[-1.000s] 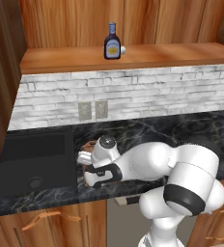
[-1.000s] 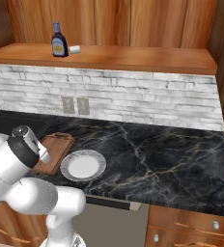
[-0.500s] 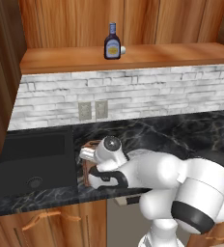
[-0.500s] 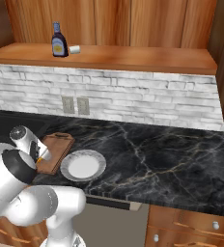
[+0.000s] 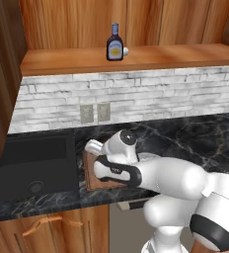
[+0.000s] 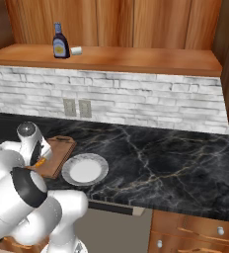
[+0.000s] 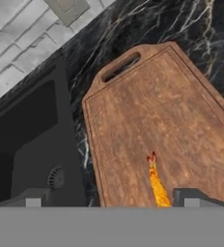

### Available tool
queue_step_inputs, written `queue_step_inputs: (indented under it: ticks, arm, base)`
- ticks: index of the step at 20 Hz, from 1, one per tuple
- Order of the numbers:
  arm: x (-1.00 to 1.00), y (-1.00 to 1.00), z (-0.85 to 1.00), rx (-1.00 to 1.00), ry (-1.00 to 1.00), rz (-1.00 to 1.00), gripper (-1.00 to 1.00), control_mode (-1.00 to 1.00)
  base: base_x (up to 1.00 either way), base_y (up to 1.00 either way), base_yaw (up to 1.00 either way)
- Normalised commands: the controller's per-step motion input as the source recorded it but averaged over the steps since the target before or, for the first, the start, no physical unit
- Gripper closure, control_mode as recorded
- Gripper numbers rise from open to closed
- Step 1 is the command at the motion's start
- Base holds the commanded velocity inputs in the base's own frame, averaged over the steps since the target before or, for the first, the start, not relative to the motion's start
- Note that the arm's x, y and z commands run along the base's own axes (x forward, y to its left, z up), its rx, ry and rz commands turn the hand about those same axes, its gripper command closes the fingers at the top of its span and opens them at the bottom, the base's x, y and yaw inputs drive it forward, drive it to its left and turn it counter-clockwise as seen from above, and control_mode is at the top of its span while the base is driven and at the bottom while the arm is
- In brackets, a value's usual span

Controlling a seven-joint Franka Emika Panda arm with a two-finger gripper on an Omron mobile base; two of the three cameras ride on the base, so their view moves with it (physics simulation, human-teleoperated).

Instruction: Pick the shrimp from the plate and place it on the cutting board. Then pick the condiment bottle from the cabinet and place it next to the cutting board.

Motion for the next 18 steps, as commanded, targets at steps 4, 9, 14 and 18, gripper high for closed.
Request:
queue_step_inputs:
  ticks: [4, 9, 14, 18]
  arm:
    - [-0.19, -0.16, 0.25, 0.17, 0.03, 0.00, -1.00, -1.00]
    - [-0.30, -0.06, 0.14, 0.15, 0.02, -0.05, -1.00, -1.00]
    - [-0.33, -0.03, 0.21, 0.17, 0.04, -0.08, -1.00, -1.00]
    - [-0.28, -0.09, 0.36, 0.21, 0.07, -0.07, -1.00, -1.00]
  base:
    - [0.00, 0.00, 0.00]
    - [0.00, 0.00, 0.00]
    - [0.00, 0.00, 0.00]
    - [0.00, 0.00, 0.00]
